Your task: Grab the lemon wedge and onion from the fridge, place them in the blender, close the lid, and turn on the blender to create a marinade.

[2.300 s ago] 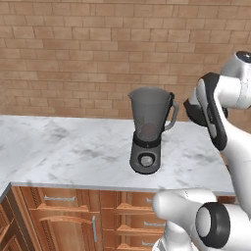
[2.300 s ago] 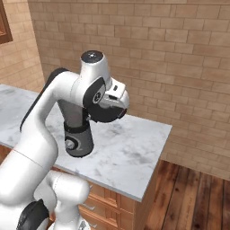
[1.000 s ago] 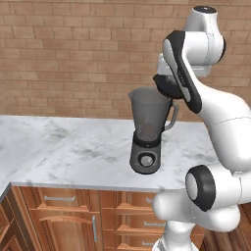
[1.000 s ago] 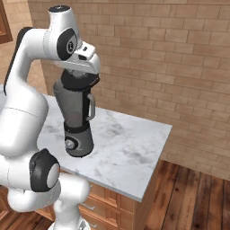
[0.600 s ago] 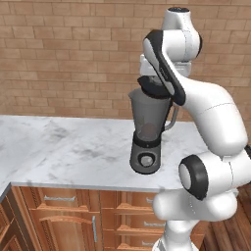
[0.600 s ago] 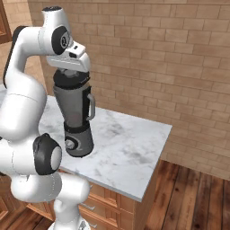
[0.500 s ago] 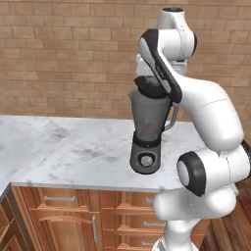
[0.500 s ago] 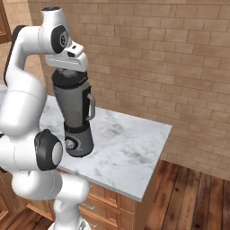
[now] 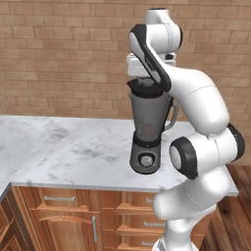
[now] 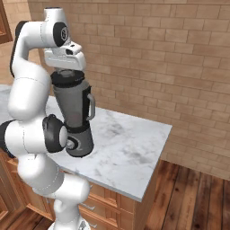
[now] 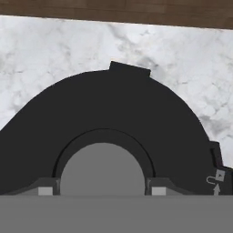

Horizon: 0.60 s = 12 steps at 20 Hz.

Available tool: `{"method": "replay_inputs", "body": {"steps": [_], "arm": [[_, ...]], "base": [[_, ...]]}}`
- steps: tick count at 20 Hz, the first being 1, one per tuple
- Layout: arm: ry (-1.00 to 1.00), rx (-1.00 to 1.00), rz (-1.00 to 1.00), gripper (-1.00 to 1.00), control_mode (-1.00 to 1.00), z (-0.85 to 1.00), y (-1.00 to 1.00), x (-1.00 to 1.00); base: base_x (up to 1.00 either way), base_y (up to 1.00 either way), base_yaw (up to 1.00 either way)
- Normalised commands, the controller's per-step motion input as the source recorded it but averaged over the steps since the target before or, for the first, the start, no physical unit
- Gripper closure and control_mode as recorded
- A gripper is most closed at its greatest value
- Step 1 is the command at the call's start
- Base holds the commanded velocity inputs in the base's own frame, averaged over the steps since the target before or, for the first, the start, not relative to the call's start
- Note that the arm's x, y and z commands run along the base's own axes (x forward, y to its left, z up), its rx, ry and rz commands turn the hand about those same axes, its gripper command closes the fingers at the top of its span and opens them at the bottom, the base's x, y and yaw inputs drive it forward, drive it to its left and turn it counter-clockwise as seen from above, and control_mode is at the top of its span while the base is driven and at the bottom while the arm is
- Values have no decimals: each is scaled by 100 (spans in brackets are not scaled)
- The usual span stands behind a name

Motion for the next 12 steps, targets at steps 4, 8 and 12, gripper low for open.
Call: {"method": "replay_inputs", "body": {"steps": [4, 8, 12], "arm": [[4, 0, 0, 100, -100, -8, -2, 1], [0, 0, 0, 100, -100, -10, -9, 0], [0, 0, 0, 100, -100, -9, -14, -1]], "base": [[0, 0, 0], [0, 0, 0], [0, 0, 0]]}}
